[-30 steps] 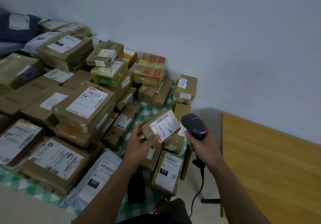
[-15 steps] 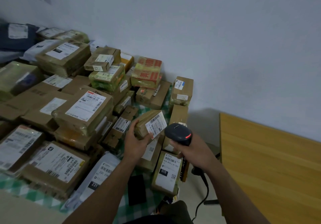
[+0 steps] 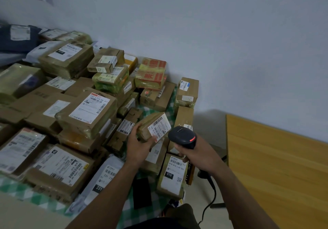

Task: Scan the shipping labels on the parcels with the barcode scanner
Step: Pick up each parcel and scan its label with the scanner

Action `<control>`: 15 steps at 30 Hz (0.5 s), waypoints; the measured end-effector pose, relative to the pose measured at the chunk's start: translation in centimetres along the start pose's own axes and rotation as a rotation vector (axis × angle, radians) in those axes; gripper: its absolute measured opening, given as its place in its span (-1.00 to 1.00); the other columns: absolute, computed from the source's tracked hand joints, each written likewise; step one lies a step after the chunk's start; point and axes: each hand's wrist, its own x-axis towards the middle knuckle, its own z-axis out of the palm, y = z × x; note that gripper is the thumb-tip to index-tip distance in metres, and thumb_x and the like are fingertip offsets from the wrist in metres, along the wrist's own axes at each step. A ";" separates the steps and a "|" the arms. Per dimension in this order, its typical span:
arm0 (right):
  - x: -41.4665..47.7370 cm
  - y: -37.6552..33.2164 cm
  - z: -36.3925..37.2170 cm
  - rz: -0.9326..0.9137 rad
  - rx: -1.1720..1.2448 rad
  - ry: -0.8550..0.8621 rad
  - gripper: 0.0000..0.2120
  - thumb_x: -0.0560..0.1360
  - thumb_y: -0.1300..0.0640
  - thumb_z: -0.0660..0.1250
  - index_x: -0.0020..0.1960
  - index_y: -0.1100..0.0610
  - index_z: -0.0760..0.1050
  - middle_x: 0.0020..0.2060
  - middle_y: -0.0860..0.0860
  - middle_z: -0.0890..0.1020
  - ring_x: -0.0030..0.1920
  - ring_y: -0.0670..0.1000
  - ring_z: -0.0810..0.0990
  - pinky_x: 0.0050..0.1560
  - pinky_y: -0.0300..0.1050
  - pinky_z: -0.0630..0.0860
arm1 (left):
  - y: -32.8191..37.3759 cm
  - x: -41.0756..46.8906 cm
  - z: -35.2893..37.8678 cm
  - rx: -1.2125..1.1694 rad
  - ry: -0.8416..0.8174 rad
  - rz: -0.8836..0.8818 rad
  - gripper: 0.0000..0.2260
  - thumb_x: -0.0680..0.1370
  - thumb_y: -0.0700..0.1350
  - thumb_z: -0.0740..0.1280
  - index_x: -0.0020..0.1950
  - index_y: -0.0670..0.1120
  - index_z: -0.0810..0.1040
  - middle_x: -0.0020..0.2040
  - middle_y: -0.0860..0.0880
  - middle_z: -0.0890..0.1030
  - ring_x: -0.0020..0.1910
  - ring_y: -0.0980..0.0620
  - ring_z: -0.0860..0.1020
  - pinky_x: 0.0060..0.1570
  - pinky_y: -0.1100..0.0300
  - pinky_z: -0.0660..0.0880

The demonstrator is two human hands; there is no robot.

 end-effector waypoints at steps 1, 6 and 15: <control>0.0 0.0 -0.1 -0.004 0.007 0.004 -0.50 0.56 -0.04 0.48 0.45 -0.13 0.43 -0.08 -0.09 0.73 -0.12 -0.07 0.73 -0.09 -0.15 0.67 | 0.2 -0.1 -0.1 -0.004 -0.008 -0.026 -0.35 0.43 -0.14 0.62 0.37 0.24 0.39 0.32 0.06 0.53 0.28 0.02 0.55 0.20 -0.02 0.62; 0.0 1.1 -0.6 -0.007 0.054 0.063 -0.53 0.55 -0.08 0.49 0.41 -0.15 0.48 0.00 -0.10 0.74 -0.11 -0.03 0.75 -0.03 0.03 0.72 | 1.5 -2.5 -0.6 0.039 -0.111 -0.138 -0.47 0.40 -0.06 0.65 0.17 0.16 0.40 0.17 0.06 0.62 0.15 0.04 0.63 0.08 0.00 0.66; -1.5 3.6 0.7 0.063 0.035 0.135 -0.59 0.53 -0.12 0.49 0.33 -0.16 0.49 -0.01 -0.18 0.72 -0.09 -0.12 0.73 0.08 0.12 0.68 | -1.8 -9.6 -2.0 -0.025 -0.372 -0.467 -0.54 0.46 -0.11 0.60 0.27 -0.01 0.49 0.15 -0.01 0.69 0.07 0.00 0.71 -0.03 0.05 0.69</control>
